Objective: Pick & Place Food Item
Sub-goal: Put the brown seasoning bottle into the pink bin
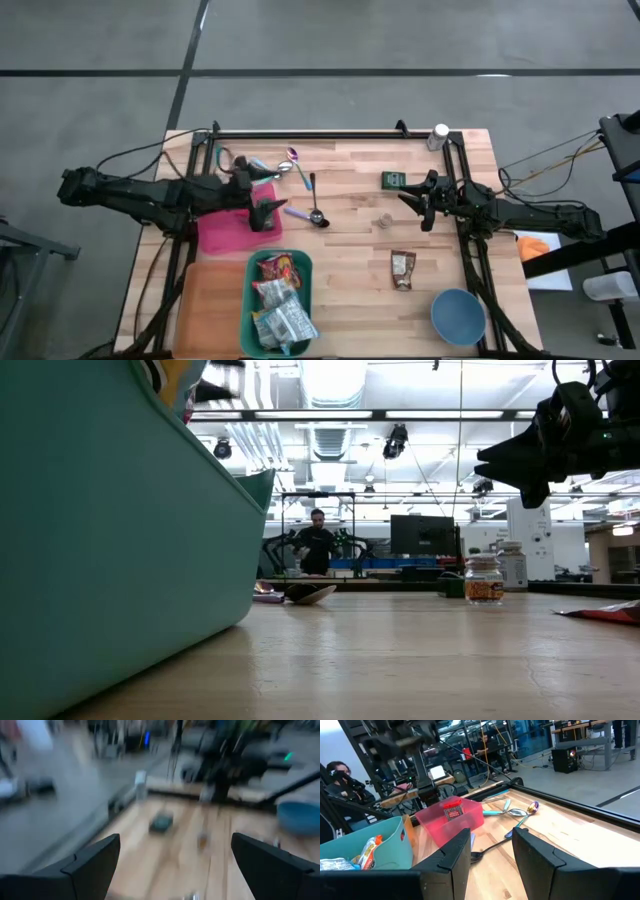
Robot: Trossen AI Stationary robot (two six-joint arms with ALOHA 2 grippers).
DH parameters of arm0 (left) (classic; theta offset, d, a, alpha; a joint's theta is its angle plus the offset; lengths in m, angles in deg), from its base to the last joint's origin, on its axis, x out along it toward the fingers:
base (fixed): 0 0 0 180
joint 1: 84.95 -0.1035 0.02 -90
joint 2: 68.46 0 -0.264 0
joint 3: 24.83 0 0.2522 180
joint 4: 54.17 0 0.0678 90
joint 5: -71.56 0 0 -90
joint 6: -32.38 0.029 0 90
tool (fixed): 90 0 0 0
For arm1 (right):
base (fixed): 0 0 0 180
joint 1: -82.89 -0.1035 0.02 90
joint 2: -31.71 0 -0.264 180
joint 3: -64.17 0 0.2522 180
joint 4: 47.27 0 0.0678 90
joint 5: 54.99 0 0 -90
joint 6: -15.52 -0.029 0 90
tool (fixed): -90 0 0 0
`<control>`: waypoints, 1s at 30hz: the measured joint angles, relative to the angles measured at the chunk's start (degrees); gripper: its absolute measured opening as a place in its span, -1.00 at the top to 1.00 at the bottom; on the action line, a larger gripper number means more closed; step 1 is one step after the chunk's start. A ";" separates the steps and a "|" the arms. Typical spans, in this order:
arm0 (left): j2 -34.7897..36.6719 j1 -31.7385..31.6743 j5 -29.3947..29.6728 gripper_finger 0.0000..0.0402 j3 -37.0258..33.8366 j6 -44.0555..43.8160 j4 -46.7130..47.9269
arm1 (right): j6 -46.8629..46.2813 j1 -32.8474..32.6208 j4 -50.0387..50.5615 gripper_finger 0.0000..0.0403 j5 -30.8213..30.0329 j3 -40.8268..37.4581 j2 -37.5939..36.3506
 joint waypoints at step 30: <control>1.92 -0.31 -0.16 -0.91 -0.04 3.51 2.01 | 0.00 -0.01 0.00 0.29 0.00 -0.01 -0.01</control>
